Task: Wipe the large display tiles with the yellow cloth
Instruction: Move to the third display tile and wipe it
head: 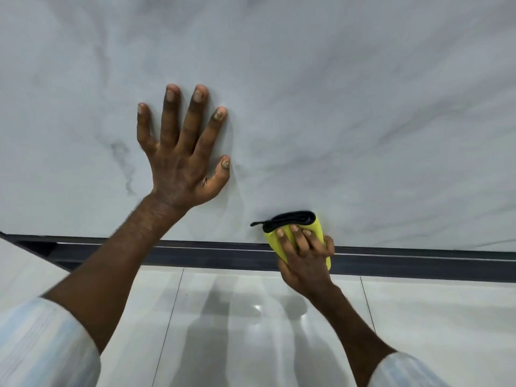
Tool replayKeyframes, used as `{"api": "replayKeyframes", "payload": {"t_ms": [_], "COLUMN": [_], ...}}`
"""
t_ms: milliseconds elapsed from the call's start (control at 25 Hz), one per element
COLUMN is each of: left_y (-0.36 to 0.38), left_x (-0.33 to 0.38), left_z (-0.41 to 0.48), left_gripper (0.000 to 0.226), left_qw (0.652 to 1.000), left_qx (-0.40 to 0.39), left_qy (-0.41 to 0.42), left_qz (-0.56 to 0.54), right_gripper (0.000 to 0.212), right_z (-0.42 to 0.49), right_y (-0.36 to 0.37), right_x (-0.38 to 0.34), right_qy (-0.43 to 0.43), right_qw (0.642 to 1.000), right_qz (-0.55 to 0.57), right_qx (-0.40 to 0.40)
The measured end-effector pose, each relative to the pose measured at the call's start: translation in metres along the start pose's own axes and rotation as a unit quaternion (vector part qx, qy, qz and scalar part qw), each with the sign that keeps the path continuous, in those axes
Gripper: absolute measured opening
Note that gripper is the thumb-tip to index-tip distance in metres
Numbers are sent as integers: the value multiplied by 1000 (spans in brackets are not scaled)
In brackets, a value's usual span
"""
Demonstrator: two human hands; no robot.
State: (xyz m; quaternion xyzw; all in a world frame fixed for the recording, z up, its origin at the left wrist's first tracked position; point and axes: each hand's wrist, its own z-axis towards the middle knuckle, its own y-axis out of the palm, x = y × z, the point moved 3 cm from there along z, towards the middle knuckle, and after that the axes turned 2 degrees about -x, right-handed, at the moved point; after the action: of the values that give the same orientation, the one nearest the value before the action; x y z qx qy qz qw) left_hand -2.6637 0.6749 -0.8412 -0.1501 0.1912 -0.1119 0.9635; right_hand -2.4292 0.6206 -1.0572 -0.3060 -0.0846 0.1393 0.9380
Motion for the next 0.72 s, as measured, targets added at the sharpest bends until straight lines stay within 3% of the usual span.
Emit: {"api": "replayKeyframes", "payload": {"t_ms": [160, 240, 360, 440, 600, 720], "left_y": [4, 2, -2, -1, -22, -52], "left_x": [3, 2, 6, 5, 6, -16], "left_z": [-1, -2, -4, 0, 4, 62], "left_gripper": [73, 73, 71, 70, 69, 58], "left_qw": [1000, 1000, 1000, 1000, 997, 994], "left_qx": [24, 15, 7, 6, -27, 13], "left_qy": [-5, -13, -3, 2, -27, -47], "left_qz": [-9, -17, -20, -21, -73, -98], "right_gripper": [104, 100, 86, 79, 79, 76], "right_z": [29, 88, 183, 191, 108, 140], "right_y": [-21, -61, -108, -110, -69, -94], "right_x": [3, 0, 3, 5, 7, 11], "right_qy": [-47, -62, 8, 36, -12, -24], "right_qw": [999, 995, 982, 981, 996, 997], "right_qz": [27, 58, 84, 48, -20, 15], "right_qx": [3, 57, 167, 186, 81, 74]}}
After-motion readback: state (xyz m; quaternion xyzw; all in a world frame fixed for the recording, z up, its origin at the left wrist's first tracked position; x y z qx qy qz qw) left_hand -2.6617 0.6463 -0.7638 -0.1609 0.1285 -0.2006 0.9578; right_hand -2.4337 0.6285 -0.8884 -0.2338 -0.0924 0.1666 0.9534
